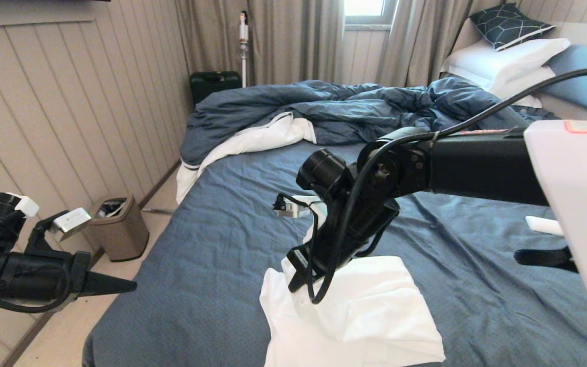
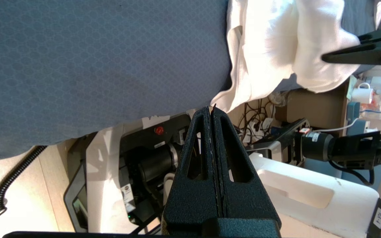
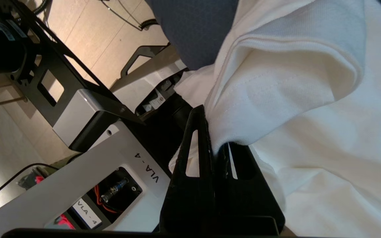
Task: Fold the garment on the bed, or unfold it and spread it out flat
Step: Fold the white T-shirt
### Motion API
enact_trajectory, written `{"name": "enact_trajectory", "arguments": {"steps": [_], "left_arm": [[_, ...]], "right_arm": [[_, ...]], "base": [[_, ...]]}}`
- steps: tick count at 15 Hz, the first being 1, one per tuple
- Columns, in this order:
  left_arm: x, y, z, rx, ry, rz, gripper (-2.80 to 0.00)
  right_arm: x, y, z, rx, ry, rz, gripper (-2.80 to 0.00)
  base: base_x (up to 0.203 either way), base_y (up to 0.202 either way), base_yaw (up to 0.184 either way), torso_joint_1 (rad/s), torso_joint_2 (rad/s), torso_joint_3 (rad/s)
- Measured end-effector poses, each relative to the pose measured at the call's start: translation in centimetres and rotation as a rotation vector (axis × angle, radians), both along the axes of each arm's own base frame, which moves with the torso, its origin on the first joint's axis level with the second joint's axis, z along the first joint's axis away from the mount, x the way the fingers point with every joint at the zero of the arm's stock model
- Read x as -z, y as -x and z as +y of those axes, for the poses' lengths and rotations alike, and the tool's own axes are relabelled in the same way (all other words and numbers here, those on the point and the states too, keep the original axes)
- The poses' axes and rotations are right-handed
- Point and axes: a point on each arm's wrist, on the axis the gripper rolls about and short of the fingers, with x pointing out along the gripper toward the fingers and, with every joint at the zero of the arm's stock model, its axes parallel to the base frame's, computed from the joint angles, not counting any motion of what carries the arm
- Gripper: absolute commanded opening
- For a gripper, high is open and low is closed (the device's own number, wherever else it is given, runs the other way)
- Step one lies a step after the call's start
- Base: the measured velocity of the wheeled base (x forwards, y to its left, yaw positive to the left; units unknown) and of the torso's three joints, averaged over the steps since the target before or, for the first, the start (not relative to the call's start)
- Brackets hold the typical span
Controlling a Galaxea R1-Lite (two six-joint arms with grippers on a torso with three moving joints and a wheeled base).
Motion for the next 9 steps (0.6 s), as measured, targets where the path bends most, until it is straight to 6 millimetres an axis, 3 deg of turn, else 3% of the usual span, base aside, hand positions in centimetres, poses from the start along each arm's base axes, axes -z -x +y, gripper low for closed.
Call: {"name": "enact_trajectory", "arguments": {"steps": [3, 4, 9], "left_arm": [[0.0, 0.0, 0.0, 0.000, 0.000, 0.001, -2.80], [0.0, 0.0, 0.0, 0.001, 0.000, 0.001, -2.80], [0.2, -0.2, 0.0, 0.001, 0.000, 0.006, -2.80]], "right_arm": [[0.8, -0.1, 0.6, -0.010, 0.013, 0.013, -2.80], [1.1, -0.1, 0.8, -0.013, 0.018, 0.015, 0.00], [1.9, -0.1, 1.3, -0.015, 0.065, -0.004, 0.00]], "base": [[0.000, 0.000, 0.000, 0.000, 0.00, 0.000], [0.000, 0.000, 0.000, 0.000, 0.00, 0.000], [0.000, 0.000, 0.000, 0.000, 0.00, 0.000]]}}
